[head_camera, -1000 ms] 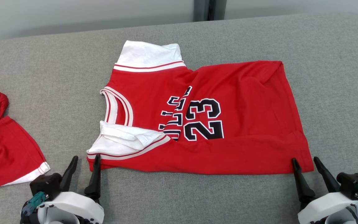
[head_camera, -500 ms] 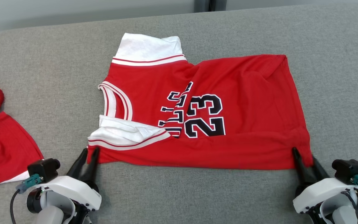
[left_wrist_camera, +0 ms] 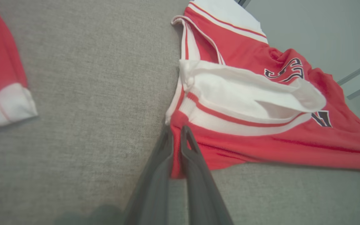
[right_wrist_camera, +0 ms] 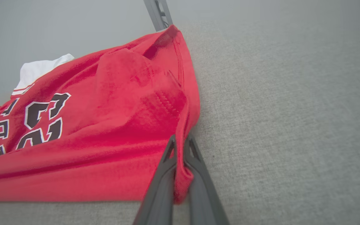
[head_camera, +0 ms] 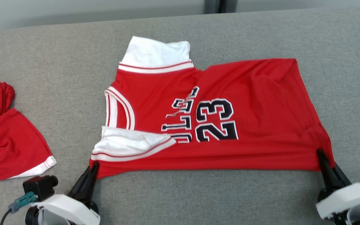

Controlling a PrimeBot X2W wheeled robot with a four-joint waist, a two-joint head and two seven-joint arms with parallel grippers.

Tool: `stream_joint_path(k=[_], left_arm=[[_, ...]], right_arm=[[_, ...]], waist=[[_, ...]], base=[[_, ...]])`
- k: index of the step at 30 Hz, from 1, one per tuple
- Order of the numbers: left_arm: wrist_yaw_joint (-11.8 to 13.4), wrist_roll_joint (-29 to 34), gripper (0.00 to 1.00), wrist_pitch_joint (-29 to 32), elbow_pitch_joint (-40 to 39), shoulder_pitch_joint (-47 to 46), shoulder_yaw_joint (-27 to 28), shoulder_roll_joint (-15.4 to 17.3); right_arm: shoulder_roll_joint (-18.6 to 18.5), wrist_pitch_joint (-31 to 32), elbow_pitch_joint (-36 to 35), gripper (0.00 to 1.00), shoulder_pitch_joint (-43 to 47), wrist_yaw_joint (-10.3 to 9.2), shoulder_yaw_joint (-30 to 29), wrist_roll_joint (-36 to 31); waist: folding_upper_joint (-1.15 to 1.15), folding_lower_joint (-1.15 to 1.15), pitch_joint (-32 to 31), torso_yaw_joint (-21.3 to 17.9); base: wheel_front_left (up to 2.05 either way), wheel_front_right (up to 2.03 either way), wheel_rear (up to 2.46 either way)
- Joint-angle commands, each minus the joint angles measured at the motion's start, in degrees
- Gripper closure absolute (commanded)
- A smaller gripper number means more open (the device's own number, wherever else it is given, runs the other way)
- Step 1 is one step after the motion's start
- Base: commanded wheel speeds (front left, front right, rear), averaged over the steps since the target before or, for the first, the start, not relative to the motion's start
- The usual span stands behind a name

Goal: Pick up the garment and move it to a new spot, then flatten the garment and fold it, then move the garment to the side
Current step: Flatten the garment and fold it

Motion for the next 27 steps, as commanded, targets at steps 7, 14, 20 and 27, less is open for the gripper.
stream_joint_path(k=[7, 14, 20, 27], left_arm=[[6.71, -1.08, 1.00, 5.50, -15.56, 10.55, 0.74, 3.20], [10.59, 0.59, 0.00, 7.04, -21.96, 12.74, -0.44, 2.83], [13.08, 4.67, 0.00, 0.37, -23.32, 10.42, 1.55, 2.22], [15.73, 8.85, 0.00, -4.79, -25.53, 6.76, 3.81, 2.83]], right_arm=[[-0.10, 7.31, -10.11, 1.00, 10.55, -0.14, -5.16, -1.44], [2.58, 9.94, -11.87, 0.00, 10.69, -0.09, -7.47, -5.45], [2.87, 7.66, -14.57, 0.00, 9.58, -0.08, -11.37, -7.63], [4.81, 3.89, -20.92, 0.00, 5.81, -0.08, -14.92, -11.95]], waist=[[0.00, 0.00, -0.78, 1.11], [0.00, 0.00, -0.73, 0.94], [0.00, 0.00, -1.49, 1.06], [0.00, 0.00, -2.59, 0.25]], base=[[0.00, 0.00, 0.00], [0.00, 0.00, 0.00], [0.00, 0.00, 0.00], [0.00, 0.00, 0.00]])
